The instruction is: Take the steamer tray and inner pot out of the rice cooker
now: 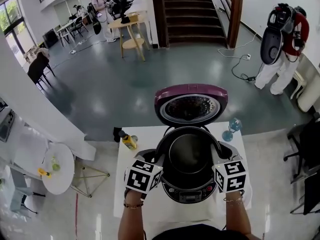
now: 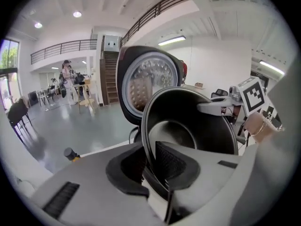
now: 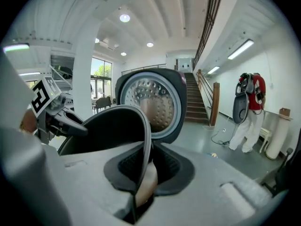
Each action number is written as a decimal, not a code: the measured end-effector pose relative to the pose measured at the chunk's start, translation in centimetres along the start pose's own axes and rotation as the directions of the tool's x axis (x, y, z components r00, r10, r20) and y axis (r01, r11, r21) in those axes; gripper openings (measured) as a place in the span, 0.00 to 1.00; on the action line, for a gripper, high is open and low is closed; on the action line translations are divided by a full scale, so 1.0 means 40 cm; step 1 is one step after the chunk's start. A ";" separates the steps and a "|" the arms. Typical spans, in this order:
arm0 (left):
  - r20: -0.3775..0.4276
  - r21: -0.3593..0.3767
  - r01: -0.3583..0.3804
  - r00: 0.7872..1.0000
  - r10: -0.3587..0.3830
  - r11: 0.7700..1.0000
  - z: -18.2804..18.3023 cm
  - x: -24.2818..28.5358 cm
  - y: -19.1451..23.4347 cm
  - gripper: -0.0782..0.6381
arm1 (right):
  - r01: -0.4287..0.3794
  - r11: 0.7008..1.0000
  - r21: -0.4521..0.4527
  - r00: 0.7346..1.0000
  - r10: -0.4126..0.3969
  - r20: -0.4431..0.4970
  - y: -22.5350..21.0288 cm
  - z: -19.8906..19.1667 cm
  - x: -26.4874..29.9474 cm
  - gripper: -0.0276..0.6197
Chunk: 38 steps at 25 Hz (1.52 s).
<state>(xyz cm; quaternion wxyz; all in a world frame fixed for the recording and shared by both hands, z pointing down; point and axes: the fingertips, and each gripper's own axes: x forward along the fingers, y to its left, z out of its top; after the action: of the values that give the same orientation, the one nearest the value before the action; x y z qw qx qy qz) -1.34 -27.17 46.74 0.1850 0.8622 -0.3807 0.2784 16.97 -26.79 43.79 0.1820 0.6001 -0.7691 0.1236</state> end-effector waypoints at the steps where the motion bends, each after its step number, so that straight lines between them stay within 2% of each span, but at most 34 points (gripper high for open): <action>1: 0.028 0.002 -0.026 0.999 0.025 1.000 0.012 -0.029 -0.001 0.19 | -0.004 1.000 -0.002 1.000 0.004 0.031 0.012 0.017 -0.018 0.09; 5: 0.157 0.008 -0.138 0.978 0.136 0.990 0.074 -0.186 -0.011 0.17 | -0.037 0.999 -0.030 0.983 0.041 0.182 0.072 0.121 -0.109 0.09; 10: 0.285 0.015 -0.277 0.922 0.261 0.961 0.105 -0.412 -0.012 0.16 | -0.106 0.992 -0.073 0.932 0.125 0.339 0.193 0.241 -0.217 0.09; 13: 0.307 0.003 -0.340 0.895 0.323 0.940 0.070 -0.506 0.008 0.16 | -0.148 0.985 -0.090 0.912 0.171 0.372 0.278 0.255 -0.241 0.09; 16: 0.276 -0.021 -0.382 0.886 0.373 0.924 0.005 -0.570 0.043 0.16 | -0.206 0.975 -0.084 0.910 0.223 0.351 0.365 0.228 -0.227 0.09; 23: 0.138 -0.121 -0.407 0.896 0.422 0.905 -0.208 -0.646 0.157 0.16 | -0.312 0.947 -0.081 0.924 0.322 0.208 0.584 0.115 -0.150 0.09; 27: 0.065 -0.154 -0.410 0.904 0.423 0.899 -0.313 -0.638 0.229 0.16 | -0.334 0.939 -0.078 0.932 0.342 0.121 0.675 0.036 -0.078 0.08; 33: -0.071 -0.186 -0.357 0.934 0.349 0.916 -0.470 -0.573 0.324 0.16 | -0.324 0.946 -0.019 0.946 0.323 -0.021 0.765 -0.121 0.022 0.08; 38: -0.172 -0.196 -0.253 0.960 0.221 0.947 -0.580 -0.475 0.396 0.16 | -0.277 0.959 0.061 0.948 0.284 -0.145 0.798 -0.244 0.103 0.08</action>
<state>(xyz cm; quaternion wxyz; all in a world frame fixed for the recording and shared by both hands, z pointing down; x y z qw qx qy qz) -31.79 -14.50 54.64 0.2706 0.7618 -0.4948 0.3186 -13.54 -18.47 55.28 0.2089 0.4770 -0.8278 0.2090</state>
